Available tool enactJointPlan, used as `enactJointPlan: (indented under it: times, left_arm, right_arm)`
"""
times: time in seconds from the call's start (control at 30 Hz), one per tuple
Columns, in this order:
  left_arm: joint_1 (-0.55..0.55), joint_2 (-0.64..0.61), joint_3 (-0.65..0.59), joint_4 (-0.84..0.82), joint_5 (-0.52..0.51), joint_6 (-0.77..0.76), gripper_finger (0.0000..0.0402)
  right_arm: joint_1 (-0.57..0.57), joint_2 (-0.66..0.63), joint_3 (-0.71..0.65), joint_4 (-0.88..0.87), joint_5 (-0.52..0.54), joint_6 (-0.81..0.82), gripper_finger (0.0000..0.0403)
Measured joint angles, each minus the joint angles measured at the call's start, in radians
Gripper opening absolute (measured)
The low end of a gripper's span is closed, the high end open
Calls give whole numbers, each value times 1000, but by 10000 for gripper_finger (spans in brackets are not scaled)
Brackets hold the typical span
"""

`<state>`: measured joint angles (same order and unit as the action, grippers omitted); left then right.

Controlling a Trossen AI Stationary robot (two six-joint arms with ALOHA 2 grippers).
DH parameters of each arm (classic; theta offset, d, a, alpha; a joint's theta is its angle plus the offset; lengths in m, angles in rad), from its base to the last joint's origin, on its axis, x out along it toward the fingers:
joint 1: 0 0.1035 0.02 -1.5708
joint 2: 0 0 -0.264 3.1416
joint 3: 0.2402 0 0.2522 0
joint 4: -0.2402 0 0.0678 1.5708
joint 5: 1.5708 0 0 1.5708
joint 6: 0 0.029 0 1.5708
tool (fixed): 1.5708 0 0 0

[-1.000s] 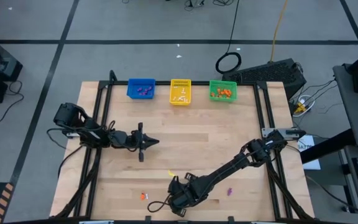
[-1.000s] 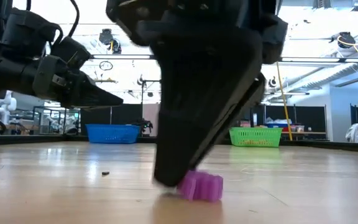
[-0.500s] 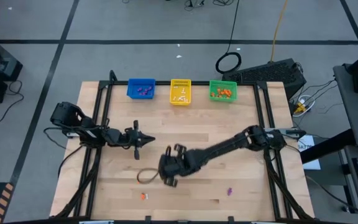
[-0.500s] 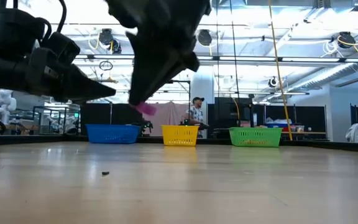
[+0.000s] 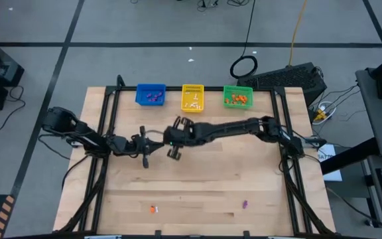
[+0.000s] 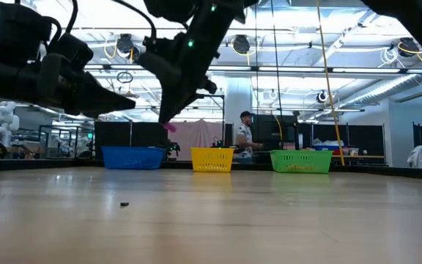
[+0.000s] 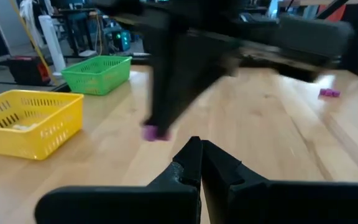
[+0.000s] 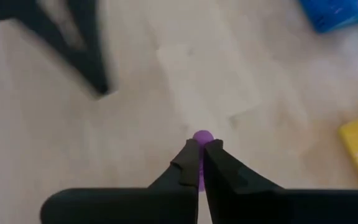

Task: Sort Halloween decoration
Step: Put the violet skeleton toy into the blue bin

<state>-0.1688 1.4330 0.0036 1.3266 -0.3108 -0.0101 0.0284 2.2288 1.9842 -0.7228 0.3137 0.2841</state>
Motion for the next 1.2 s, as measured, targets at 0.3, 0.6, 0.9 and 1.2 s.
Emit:
enactJointPlan:
  times: [0.3,0.6,0.9,1.2]
  left_arm:
    - [0,-200,0,-259,-36,-1,11]
    - [-5,-357,0,-406,-40,18,11]
    - [-11,-477,1,-556,-39,17,11]
    - [-24,-588,1,-615,-40,17,11]
  right_arm:
    - [-149,-11,1,191,-4,-129,1]
    - [-276,14,2,486,-35,-177,1]
    - [-355,54,1,581,-156,-165,1]
    - [-296,47,1,485,-165,-204,3]
